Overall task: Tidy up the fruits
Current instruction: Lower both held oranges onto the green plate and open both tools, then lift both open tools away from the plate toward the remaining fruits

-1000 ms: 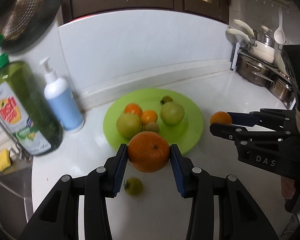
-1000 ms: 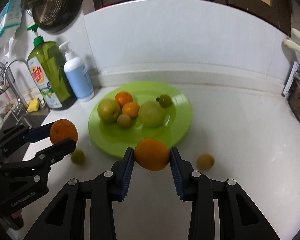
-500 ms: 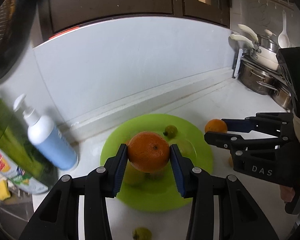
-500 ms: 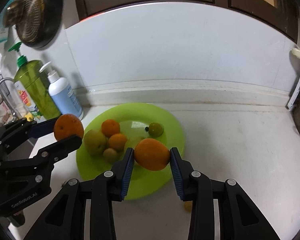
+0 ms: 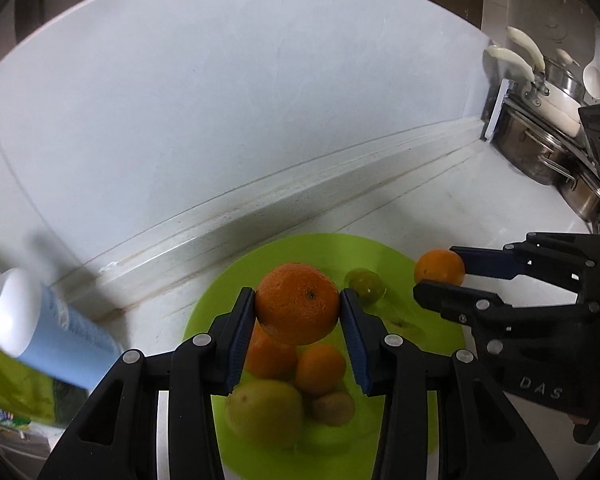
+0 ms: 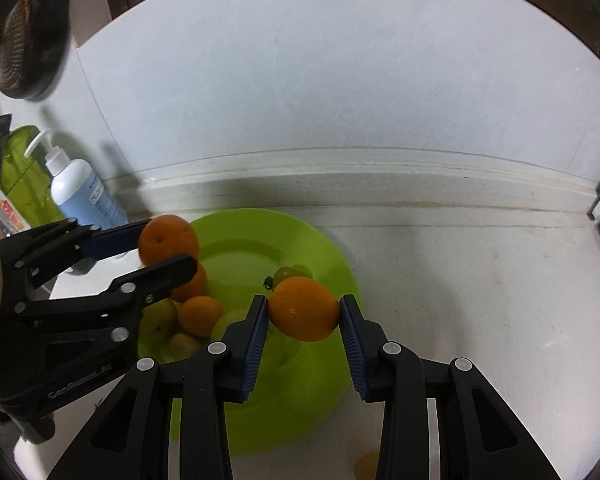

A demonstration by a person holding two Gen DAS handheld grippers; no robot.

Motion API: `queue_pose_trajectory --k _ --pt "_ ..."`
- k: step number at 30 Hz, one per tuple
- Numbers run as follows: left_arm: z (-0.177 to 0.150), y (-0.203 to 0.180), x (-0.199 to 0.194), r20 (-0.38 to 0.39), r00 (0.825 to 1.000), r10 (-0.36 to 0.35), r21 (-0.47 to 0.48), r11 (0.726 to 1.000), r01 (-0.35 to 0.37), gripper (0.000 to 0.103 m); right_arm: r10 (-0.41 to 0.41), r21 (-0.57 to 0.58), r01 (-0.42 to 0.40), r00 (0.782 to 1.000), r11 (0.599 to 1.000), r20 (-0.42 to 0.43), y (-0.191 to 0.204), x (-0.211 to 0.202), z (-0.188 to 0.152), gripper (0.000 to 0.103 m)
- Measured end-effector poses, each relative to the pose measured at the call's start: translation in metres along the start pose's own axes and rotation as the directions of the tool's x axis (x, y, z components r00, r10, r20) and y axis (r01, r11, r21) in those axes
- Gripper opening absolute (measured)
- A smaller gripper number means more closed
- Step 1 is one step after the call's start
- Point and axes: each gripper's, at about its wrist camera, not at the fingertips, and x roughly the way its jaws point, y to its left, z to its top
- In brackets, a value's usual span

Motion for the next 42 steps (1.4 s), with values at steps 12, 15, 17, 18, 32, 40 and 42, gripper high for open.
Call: queue_pose_trajectory --k 12,15,17,18,32,40,42 --pt "0.002 0.000 0.022 -0.043 0.999 -0.003 0.008 1.000 0.004 0.043 0.010 0.003 -0.010 0.999 1.000 -0.045 -0.004 0.020 0.006 0.038" --pt "0.001 0.000 0.019 -0.032 0.999 0.001 0.010 1.000 0.000 0.043 0.010 0.007 -0.009 0.999 1.000 -0.046 -0.003 0.020 0.006 0.038" --pt "0.001 -0.001 0.014 -0.018 1.000 0.007 0.014 1.000 -0.006 0.046 0.003 -0.004 -0.003 0.999 1.000 -0.042 -0.002 0.019 0.006 0.038" --pt "0.001 -0.002 0.013 -0.012 1.000 0.009 0.014 1.000 -0.009 0.047 -0.003 -0.009 0.003 0.999 1.000 -0.036 -0.002 0.018 0.006 0.039" --pt "-0.011 -0.002 -0.041 0.051 0.996 0.067 -0.032 0.997 -0.065 0.048 0.012 -0.013 -0.012 0.999 1.000 0.030 0.006 -0.022 -0.006 0.039" --pt "-0.026 -0.008 -0.095 0.106 0.989 0.098 -0.082 0.993 -0.090 0.049 0.002 -0.006 -0.002 0.994 1.000 0.108 0.012 -0.068 -0.021 0.039" --pt "-0.031 -0.009 -0.110 0.125 0.986 0.109 -0.091 0.991 -0.098 0.050 -0.002 -0.006 0.003 0.992 1.000 0.126 0.012 -0.077 -0.026 0.039"
